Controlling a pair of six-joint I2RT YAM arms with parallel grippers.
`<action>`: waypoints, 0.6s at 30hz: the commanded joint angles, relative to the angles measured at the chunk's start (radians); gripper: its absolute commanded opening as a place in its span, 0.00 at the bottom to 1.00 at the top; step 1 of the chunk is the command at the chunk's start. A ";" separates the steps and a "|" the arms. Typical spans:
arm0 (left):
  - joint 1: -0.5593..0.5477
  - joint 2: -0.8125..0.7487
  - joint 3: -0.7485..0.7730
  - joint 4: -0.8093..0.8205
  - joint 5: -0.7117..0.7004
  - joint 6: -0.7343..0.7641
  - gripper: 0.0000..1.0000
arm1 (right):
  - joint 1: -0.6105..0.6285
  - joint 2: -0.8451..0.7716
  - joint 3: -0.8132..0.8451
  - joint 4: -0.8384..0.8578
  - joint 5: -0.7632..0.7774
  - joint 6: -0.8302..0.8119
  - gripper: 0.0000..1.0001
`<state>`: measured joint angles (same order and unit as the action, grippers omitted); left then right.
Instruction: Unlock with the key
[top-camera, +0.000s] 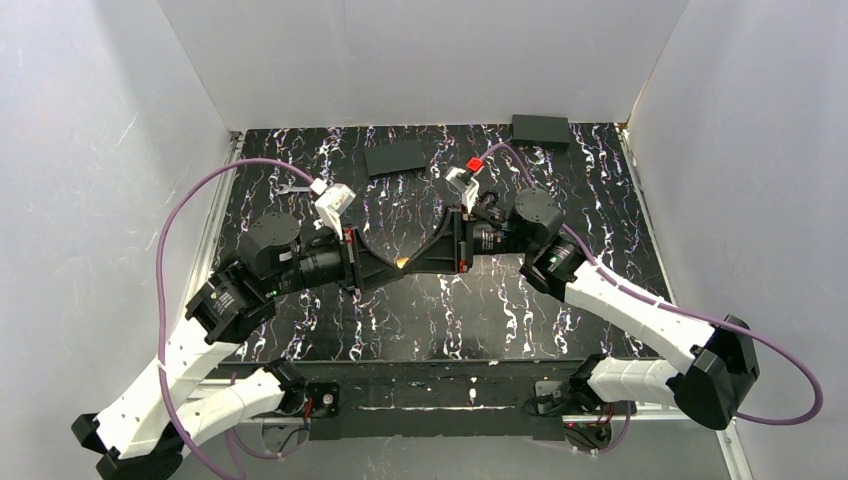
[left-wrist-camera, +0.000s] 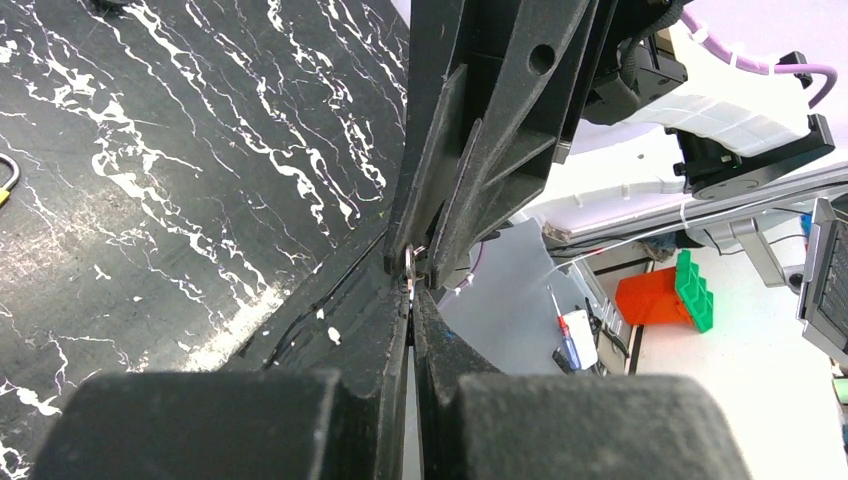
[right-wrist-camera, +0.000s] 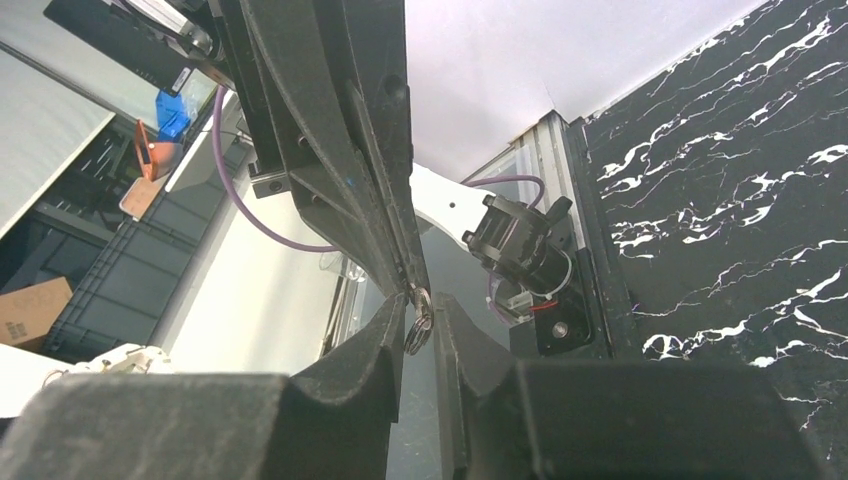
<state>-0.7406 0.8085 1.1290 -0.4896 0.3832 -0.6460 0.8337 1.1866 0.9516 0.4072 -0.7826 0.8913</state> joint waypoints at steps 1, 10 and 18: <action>0.006 -0.010 0.020 0.020 0.004 0.020 0.00 | 0.008 -0.001 0.006 0.081 -0.030 0.014 0.23; 0.007 -0.009 0.006 0.039 0.021 0.023 0.00 | 0.008 0.010 -0.014 0.188 -0.051 0.080 0.01; 0.006 -0.001 0.023 -0.002 -0.002 0.036 0.22 | 0.008 -0.032 -0.043 0.183 -0.047 0.055 0.01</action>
<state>-0.7406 0.7979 1.1290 -0.4755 0.4007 -0.6422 0.8333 1.1984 0.9169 0.5316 -0.7967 0.9562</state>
